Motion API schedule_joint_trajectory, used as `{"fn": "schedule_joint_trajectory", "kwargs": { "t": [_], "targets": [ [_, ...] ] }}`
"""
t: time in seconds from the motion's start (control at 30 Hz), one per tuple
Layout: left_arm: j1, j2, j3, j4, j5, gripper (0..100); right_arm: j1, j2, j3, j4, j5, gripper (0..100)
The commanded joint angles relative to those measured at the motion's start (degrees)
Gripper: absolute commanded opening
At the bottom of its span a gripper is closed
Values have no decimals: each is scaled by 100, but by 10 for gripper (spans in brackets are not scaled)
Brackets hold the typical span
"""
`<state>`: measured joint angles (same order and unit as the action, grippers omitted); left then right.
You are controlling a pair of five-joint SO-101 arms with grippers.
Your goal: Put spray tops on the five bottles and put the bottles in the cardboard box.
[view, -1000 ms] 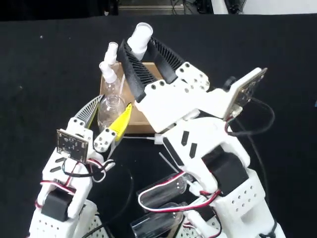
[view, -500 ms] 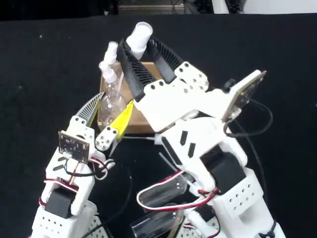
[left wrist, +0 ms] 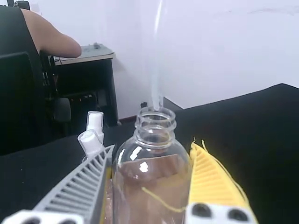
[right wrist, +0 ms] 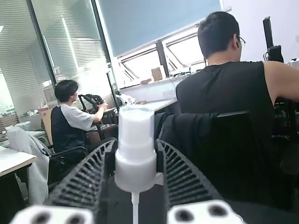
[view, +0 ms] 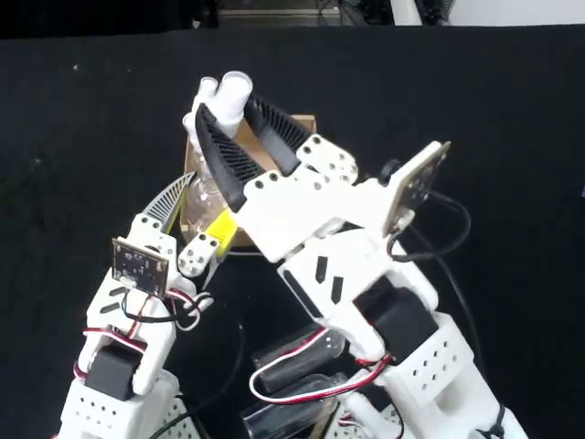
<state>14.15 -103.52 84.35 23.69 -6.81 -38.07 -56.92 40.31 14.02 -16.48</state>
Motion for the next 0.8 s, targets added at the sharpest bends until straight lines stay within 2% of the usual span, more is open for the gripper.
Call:
{"fn": "schedule_joint_trajectory", "kwargs": {
  "t": [0.0, 0.5, 0.77],
  "targets": [
    [92, -88, -119, -132, 62, 37, -62, 4, 127, -53, 88, 25],
    [92, -88, -119, -132, 62, 37, -44, -4, -708, -9, 97, 25],
    [84, -88, -119, -132, 53, 37, 369, -4, -708, -44, 97, 25]
  ]
}}
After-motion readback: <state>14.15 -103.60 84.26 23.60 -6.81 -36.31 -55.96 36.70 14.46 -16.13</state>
